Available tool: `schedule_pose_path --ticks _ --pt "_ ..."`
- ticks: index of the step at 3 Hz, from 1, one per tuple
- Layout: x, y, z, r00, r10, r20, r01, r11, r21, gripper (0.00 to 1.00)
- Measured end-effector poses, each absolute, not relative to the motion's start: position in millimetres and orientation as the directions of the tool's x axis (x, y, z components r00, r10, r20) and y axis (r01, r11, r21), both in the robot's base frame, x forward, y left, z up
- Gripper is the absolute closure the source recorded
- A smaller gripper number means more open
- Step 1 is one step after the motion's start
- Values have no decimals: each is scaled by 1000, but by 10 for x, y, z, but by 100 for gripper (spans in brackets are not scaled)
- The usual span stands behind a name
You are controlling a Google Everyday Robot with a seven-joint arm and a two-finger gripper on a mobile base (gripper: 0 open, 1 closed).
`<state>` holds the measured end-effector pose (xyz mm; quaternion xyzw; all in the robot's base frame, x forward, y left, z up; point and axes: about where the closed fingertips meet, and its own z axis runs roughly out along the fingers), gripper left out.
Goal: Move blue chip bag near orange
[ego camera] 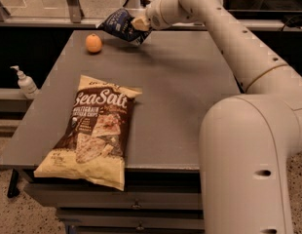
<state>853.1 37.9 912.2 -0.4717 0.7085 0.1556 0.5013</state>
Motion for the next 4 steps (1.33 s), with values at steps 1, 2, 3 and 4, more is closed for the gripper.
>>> schedule_pose_path --ticks 1,2,3,4 --pt "8536 416 9094 -55 -512 -857 -830 501 -246 37" --pt "8532 445 9079 -56 -511 -858 -834 496 -241 13" --pt "8524 459 9075 -56 -509 -859 -837 493 -238 0" --pt "8497 346 9097 -58 -489 -870 -830 508 -230 0"
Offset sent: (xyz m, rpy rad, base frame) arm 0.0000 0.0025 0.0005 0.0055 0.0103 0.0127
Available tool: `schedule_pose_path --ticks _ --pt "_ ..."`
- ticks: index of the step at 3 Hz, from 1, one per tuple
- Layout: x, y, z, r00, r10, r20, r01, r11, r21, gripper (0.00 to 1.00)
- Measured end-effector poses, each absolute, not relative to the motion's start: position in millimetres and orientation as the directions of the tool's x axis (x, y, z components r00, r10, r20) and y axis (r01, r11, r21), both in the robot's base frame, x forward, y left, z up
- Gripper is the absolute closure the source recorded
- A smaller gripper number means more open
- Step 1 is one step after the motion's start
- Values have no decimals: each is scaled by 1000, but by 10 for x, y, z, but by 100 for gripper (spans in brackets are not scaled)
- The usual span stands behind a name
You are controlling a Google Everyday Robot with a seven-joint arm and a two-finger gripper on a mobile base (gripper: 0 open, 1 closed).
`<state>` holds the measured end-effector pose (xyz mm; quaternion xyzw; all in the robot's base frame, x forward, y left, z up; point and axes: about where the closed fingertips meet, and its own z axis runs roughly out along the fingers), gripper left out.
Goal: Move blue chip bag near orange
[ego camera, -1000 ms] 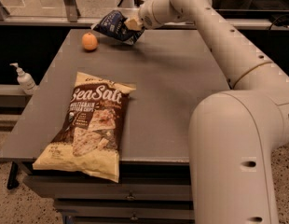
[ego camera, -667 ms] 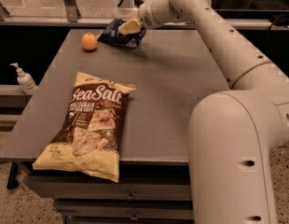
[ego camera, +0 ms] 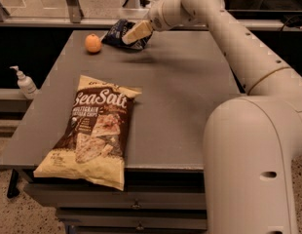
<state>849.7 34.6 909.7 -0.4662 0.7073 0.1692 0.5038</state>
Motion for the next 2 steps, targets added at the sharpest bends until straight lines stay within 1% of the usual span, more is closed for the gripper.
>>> schedule_pose_path --ticks 2 --pt "8311 -842 9106 -66 -385 -921 -741 637 -214 0"
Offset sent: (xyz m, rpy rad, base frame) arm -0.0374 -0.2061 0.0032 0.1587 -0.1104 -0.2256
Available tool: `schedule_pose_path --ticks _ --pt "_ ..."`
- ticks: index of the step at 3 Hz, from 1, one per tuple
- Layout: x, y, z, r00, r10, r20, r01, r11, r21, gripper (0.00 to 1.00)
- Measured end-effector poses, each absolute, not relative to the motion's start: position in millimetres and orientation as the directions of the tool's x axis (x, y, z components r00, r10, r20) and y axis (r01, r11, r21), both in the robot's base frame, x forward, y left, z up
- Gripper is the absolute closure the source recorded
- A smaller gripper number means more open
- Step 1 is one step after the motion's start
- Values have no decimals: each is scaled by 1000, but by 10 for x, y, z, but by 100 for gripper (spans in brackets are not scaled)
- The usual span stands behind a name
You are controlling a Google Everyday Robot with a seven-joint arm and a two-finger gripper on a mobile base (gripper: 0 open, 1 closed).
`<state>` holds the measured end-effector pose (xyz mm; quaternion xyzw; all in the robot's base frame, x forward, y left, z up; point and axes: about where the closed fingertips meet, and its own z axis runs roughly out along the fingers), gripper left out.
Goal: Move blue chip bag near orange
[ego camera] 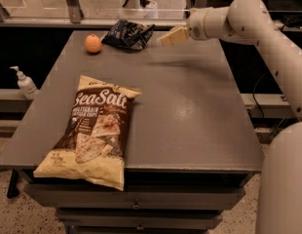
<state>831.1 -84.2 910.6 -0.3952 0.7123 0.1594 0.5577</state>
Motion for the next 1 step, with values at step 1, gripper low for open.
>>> schedule_pose_path --ticks 1 --pt "8108 -1609 9229 -45 -341 -939 -651 723 -231 0"
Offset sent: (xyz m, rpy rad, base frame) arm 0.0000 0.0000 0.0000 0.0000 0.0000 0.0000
